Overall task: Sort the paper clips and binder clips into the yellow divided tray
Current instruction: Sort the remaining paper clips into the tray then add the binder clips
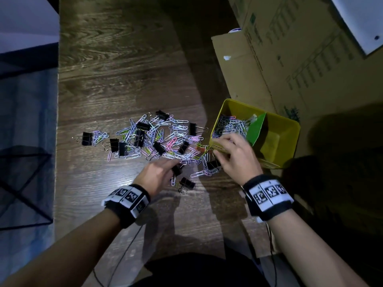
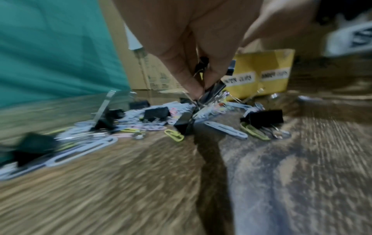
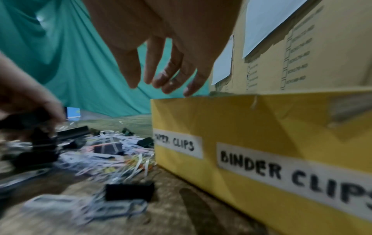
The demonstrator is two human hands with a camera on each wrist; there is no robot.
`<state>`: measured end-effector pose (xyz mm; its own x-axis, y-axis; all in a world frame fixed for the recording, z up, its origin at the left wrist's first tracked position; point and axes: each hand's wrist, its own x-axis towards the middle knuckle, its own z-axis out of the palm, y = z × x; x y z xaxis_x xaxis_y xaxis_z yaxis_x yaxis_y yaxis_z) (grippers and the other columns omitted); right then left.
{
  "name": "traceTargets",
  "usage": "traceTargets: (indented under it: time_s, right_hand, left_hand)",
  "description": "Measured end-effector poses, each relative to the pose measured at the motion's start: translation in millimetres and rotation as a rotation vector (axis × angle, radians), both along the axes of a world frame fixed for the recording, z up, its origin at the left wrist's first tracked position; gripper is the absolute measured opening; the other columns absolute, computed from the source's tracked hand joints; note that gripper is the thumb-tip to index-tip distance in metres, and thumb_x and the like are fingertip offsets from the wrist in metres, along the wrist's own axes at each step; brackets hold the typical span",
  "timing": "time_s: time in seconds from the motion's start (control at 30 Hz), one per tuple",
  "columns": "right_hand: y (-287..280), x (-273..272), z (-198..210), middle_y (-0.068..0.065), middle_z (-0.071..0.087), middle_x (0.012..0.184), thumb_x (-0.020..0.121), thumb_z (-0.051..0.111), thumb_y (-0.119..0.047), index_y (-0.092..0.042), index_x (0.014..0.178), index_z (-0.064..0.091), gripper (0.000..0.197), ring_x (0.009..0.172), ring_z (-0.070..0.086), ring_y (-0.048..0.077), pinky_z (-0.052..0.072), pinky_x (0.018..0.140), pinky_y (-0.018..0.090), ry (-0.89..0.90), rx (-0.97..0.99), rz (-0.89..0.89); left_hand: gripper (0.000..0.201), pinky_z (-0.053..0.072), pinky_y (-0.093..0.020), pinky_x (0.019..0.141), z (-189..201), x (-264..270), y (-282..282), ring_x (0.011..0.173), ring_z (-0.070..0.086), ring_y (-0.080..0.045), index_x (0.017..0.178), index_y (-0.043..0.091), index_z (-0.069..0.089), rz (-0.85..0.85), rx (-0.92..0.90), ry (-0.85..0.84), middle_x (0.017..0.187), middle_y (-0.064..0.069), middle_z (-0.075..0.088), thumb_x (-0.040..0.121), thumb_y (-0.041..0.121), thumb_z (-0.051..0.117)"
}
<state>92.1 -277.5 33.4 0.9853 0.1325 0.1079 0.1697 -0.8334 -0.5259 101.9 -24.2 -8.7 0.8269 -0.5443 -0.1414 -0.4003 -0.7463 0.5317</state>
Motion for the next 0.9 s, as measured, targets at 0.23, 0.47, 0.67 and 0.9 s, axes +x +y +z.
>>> traceTargets:
  time_s: [0.23, 0.47, 0.67, 0.9]
  right_hand:
    - [15, -41, -39, 0.007, 0.060, 0.107, 0.080, 0.068, -0.012, -0.015, 0.110, 0.066, 0.030, 0.096, 0.058, 0.025, 0.052, 0.082, 0.035, 0.189, -0.043, 0.125]
    - [21, -37, -54, 0.010, 0.059, 0.118, 0.086, 0.058, -0.007, -0.010, 0.116, 0.063, 0.030, 0.112, 0.052, 0.029, 0.048, 0.093, 0.040, 0.340, -0.105, -0.073]
    - [14, -34, -44, 0.015, 0.069, 0.085, 0.074, 0.067, 0.009, 0.000, 0.081, 0.072, 0.013, 0.073, 0.066, 0.033, 0.058, 0.067, 0.039, 0.237, -0.036, -0.140]
    - [-18, -53, -43, 0.015, 0.070, 0.095, 0.083, 0.061, 0.004, -0.001, 0.090, 0.073, 0.015, 0.085, 0.066, 0.028, 0.039, 0.079, 0.016, 0.232, 0.056, -0.418]
  left_hand:
    - [0.030, 0.047, -0.015, 0.078, 17, -6, 28, 0.076, 0.059, -0.005, 0.108, 0.018, 0.064, 0.046, -0.274, -0.086, 0.091, 0.002, 0.069, 0.080, 0.016, 0.051]
    - [0.036, 0.047, -0.026, 0.078, 10, -20, 65, 0.086, 0.057, -0.013, 0.115, 0.022, 0.058, -0.235, -0.073, 0.007, 0.095, 0.004, 0.064, 0.083, 0.013, 0.046]
    - [0.029, 0.047, -0.022, 0.062, -7, -42, 78, 0.076, 0.049, -0.011, 0.104, 0.025, 0.060, -0.397, 0.130, 0.043, 0.078, 0.002, 0.057, 0.090, 0.038, 0.038]
    - [0.046, 0.049, -0.020, 0.065, -12, -40, 98, 0.070, 0.057, -0.015, 0.111, 0.034, 0.059, -0.217, 0.110, 0.240, 0.088, 0.003, 0.049, 0.071, 0.020, 0.076]
